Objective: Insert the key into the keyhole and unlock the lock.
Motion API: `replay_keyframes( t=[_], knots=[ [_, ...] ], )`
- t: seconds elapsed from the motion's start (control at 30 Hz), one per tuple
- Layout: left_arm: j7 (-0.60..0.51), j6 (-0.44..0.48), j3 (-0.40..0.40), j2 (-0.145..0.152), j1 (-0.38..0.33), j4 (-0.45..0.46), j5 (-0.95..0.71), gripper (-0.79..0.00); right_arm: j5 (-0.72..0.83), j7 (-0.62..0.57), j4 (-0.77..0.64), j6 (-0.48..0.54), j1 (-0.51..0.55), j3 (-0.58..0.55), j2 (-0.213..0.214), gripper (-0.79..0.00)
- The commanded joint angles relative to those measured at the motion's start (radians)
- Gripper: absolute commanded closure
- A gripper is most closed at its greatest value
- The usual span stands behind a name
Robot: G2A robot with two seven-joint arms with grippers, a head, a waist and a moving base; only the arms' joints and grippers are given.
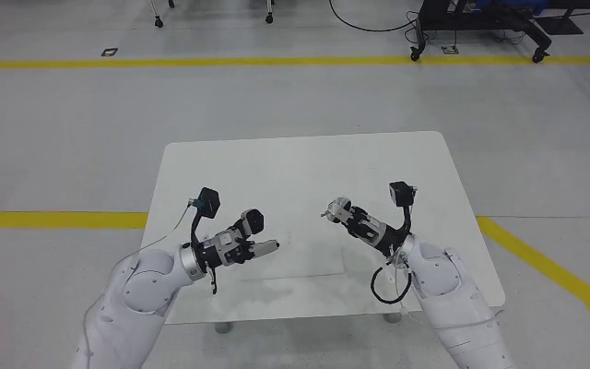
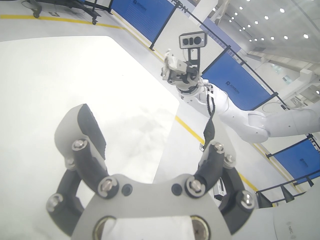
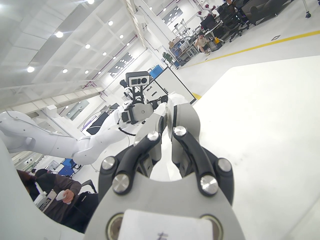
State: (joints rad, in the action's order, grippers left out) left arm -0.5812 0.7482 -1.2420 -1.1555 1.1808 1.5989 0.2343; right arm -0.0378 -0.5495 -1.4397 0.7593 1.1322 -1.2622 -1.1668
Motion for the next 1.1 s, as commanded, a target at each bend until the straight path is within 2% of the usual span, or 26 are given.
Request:
replay_keyframes(
  t=[0.0, 0.07, 0.1, 0.33, 0.53, 0.73, 1.0, 1.07],
  knots=[
    [-0.004, 0.042, 0.042, -0.006, -0.017, -0.026, -0.088, -0.785, 0.042, -0.027, -0.008, -0.017, 0.005, 0.003, 0.002, 0.000],
    [-0.040, 0.053, 0.090, -0.013, -0.065, -0.064, -0.176, -0.785, 0.093, -0.055, -0.017, -0.030, 0.011, -0.001, 0.005, 0.000],
    [-0.056, 0.054, 0.112, -0.017, -0.093, -0.084, -0.203, -0.668, 0.117, -0.069, -0.020, -0.040, 0.013, -0.005, 0.007, 0.000],
    [-0.020, 0.020, 0.228, -0.053, -0.232, -0.179, -0.200, -0.616, 0.230, -0.137, -0.043, -0.083, 0.040, -0.052, 0.021, 0.000],
    [-0.019, -0.025, 0.313, -0.084, -0.315, -0.261, -0.288, -0.388, 0.285, -0.196, -0.042, -0.116, 0.044, -0.068, 0.028, 0.000],
    [-0.018, -0.021, 0.363, -0.109, -0.369, -0.329, -0.322, -0.351, 0.287, -0.212, -0.045, -0.125, 0.046, -0.068, 0.031, 0.000],
    [-0.003, -0.043, 0.409, -0.134, -0.402, -0.375, -0.316, -0.317, 0.288, -0.233, -0.052, -0.152, 0.052, -0.064, 0.035, 0.000],
    [0.002, -0.039, 0.416, -0.139, -0.407, -0.385, -0.315, -0.286, 0.288, -0.232, -0.053, -0.152, 0.053, -0.064, 0.036, 0.000]
  ],
)
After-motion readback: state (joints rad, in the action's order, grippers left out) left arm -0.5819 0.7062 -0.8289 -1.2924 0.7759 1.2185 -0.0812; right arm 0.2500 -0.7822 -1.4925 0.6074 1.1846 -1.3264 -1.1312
